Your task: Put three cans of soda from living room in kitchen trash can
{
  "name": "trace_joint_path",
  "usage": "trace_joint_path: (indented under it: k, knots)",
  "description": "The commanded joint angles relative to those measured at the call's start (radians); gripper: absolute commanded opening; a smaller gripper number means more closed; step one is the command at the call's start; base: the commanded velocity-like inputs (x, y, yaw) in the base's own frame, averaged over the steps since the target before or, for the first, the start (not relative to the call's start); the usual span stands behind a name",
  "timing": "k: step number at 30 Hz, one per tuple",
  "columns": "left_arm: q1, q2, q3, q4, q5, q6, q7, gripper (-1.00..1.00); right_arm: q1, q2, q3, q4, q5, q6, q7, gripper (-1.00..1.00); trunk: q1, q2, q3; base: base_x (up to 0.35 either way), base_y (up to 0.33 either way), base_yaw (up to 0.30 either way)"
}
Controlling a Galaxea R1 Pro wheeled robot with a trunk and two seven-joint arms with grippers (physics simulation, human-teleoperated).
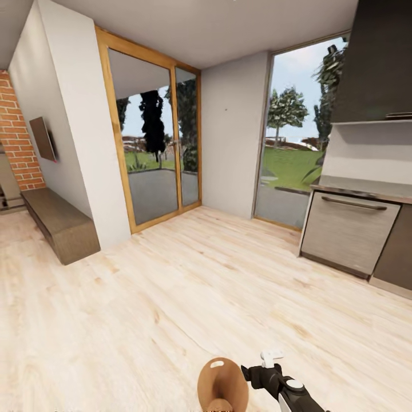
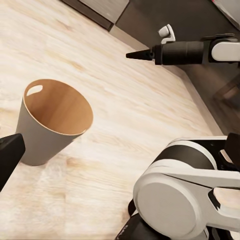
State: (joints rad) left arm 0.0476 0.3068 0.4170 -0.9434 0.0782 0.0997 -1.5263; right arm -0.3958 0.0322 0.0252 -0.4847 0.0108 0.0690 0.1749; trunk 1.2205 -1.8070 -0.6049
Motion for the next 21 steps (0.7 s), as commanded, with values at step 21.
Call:
trace_joint_path:
  k: [21]
  knots:
    - [0.000, 0.000, 0.000, 0.000, -0.001, 0.000, 0.000, 1.00, 0.000, 0.000, 0.001, 0.000, 0.000, 0.000, 0.000, 1.00, 0.000, 0.000, -0.004, 0.041, 0.008, 0.015]
